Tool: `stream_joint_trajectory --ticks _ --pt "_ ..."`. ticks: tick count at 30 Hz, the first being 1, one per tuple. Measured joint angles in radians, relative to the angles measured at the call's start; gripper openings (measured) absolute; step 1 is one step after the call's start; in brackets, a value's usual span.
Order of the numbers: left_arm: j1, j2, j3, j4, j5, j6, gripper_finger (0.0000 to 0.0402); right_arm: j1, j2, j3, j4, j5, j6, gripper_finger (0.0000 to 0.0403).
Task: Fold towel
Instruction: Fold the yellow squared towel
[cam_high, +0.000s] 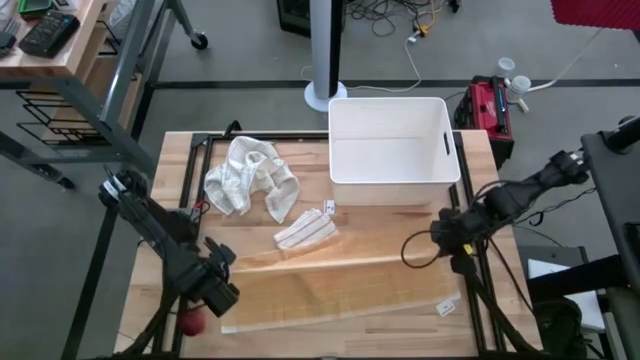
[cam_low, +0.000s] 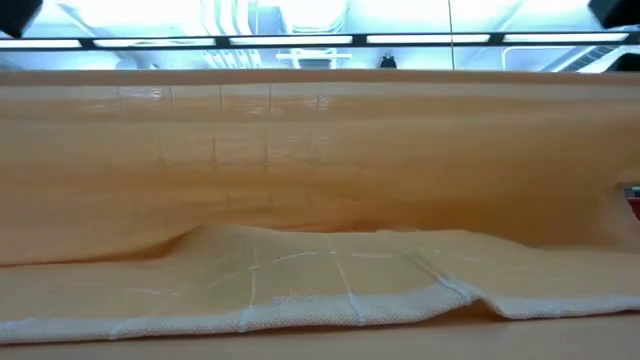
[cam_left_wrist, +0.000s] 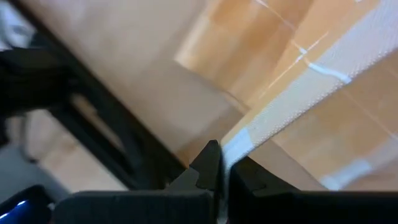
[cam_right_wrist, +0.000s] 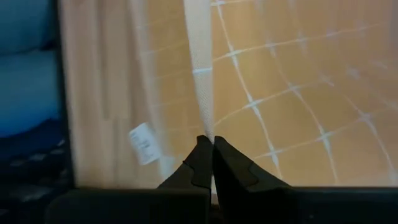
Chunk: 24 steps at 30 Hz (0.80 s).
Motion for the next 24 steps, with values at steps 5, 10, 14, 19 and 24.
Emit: stream_joint_trajectory --ticks 5,10,14,19,24 --pt "-0.021 0.021 0.0 0.108 0.006 0.002 0.0 0.08 0.009 -0.004 0.063 -0.074 0.052 0.0" --pt "-0.025 0.043 0.0 0.159 0.008 0.015 0.0 0.169 0.047 -0.005 0.146 -0.107 0.12 0.0" --pt "-0.025 0.054 -0.001 0.244 0.008 0.075 0.0 0.234 0.108 -0.005 0.185 -0.113 0.155 0.0" --pt "-0.025 0.075 -0.001 0.267 0.035 0.072 0.0 0.298 0.214 -0.006 0.211 -0.109 0.169 0.0" --pt "-0.032 0.084 -0.001 0.342 0.075 0.081 0.0 0.334 0.325 -0.007 0.269 -0.137 0.153 0.0"
